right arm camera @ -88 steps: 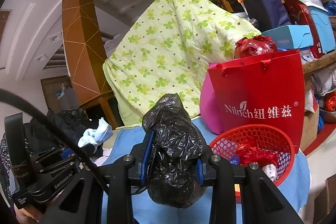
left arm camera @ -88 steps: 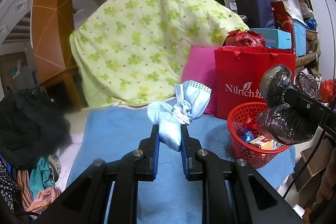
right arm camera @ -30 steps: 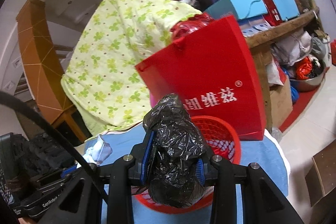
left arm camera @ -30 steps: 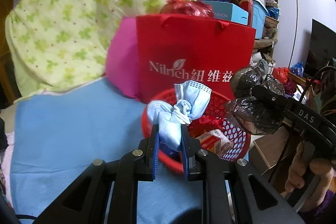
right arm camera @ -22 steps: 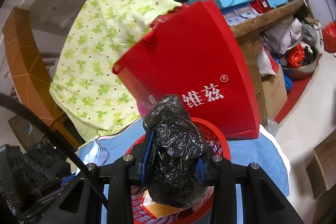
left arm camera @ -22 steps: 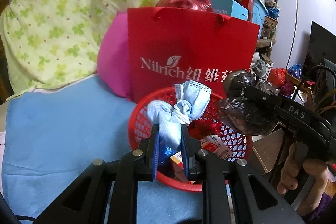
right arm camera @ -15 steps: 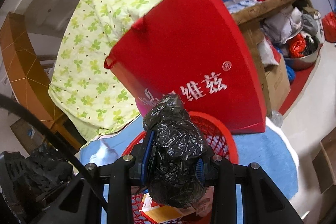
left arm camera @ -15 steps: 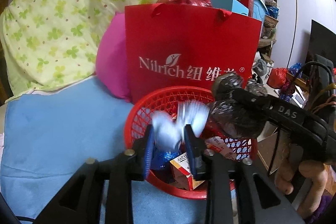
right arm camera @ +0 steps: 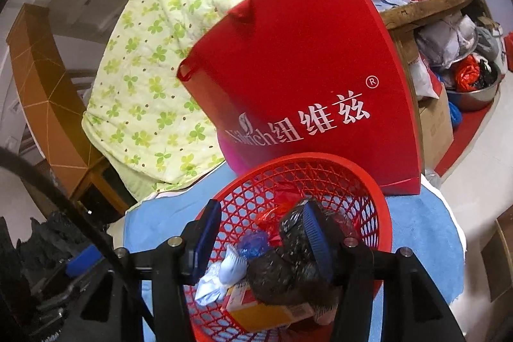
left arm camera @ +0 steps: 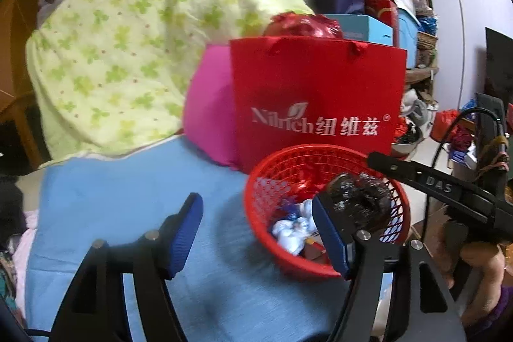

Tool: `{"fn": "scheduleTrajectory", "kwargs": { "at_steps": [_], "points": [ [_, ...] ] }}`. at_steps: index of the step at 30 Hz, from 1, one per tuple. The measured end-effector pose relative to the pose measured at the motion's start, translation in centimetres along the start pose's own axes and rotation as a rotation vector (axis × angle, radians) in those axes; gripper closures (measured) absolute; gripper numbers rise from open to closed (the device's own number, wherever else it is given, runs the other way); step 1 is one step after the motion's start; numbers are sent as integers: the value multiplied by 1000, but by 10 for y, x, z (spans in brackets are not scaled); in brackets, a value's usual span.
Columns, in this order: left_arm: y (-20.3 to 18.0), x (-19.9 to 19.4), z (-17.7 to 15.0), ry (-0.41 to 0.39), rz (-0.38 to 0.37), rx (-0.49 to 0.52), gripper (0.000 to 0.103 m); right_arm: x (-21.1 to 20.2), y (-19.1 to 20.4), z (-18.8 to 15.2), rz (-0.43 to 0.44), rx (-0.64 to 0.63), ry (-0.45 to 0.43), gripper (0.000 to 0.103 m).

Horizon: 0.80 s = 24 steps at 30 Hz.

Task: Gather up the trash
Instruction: 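Withdraw both open tools up from the red basket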

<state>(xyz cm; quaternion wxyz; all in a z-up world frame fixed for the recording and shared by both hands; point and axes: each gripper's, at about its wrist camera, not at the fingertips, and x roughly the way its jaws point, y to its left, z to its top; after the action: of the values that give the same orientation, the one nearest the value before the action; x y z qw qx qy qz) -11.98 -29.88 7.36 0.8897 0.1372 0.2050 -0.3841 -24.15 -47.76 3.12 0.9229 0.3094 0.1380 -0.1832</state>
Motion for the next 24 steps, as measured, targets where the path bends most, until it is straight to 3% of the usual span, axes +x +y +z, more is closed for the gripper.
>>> {"fn": "scheduleTrajectory", "kwargs": {
  "at_steps": [5,19,24],
  "points": [
    [15,-21,-2,-6,63,-13,23,-17,23,-4,-10,-68,-2,45],
    [46,-83,-9,-22,228,-4,17,-74,103,-28,-37,-259,-2,37],
    [60,-103,-11,-27,273,-39,9,-89,119,-33,-51,-306,-3,37]
  ]
}}
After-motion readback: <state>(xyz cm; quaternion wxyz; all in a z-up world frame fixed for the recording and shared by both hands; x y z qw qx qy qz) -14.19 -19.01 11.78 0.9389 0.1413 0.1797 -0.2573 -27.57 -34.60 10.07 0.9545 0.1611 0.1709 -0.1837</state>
